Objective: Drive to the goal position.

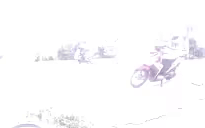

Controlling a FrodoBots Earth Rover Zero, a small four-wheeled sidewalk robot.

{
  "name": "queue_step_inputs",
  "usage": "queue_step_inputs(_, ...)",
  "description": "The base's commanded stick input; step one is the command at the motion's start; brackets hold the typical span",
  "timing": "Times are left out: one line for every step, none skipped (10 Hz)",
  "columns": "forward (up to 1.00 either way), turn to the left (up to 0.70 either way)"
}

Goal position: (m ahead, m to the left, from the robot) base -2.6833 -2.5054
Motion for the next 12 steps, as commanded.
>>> queue_step_inputs(0.0,-0.68)
queue_step_inputs(0.0,-0.69)
queue_step_inputs(0.0,-0.69)
queue_step_inputs(0.0,-0.69)
queue_step_inputs(0.0,-0.7)
queue_step_inputs(0.0,-0.7)
queue_step_inputs(0.0,-0.7)
queue_step_inputs(0.0,-0.7)
queue_step_inputs(0.0,-0.7)
queue_step_inputs(0.0,-0.7)
queue_step_inputs(0.0,-0.7)
queue_step_inputs(0.0,-0.7)
